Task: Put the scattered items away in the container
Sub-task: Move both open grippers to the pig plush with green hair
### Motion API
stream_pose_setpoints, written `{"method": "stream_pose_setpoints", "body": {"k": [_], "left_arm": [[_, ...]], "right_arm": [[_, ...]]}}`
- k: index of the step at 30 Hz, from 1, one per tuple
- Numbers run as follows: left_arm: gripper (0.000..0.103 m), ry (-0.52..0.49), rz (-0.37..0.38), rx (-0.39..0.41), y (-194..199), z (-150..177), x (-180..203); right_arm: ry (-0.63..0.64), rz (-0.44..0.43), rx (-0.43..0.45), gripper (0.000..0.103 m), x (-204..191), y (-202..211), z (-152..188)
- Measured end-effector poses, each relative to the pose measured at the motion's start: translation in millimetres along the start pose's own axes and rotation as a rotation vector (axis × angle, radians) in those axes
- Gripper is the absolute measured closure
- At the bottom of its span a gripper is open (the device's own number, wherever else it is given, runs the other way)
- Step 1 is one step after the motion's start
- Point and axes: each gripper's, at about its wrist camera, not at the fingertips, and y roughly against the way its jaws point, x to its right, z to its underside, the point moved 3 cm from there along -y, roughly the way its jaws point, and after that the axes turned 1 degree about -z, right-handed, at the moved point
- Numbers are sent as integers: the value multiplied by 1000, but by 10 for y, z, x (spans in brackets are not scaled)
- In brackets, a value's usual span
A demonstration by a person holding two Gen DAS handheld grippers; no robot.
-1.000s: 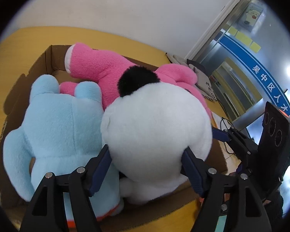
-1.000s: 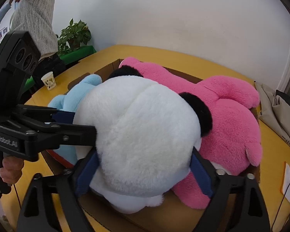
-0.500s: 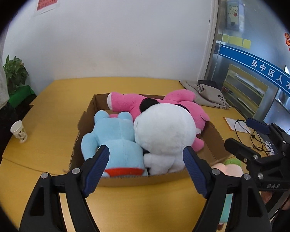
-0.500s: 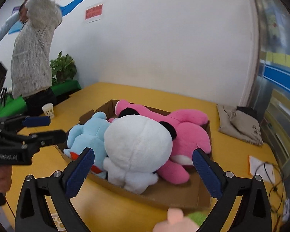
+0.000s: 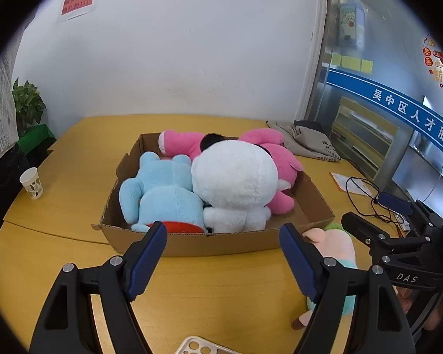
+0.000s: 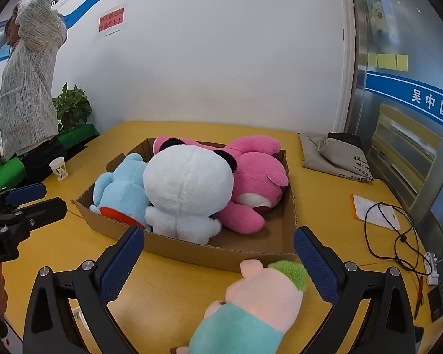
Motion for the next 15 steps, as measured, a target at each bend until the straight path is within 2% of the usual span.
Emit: {"method": "stream_pose_setpoints", "body": {"k": [15], "left_arm": [[24,4,26,-9,-85,56,-53]], "right_arm": [[25,17,-24,0,-99,-46,47]]}}
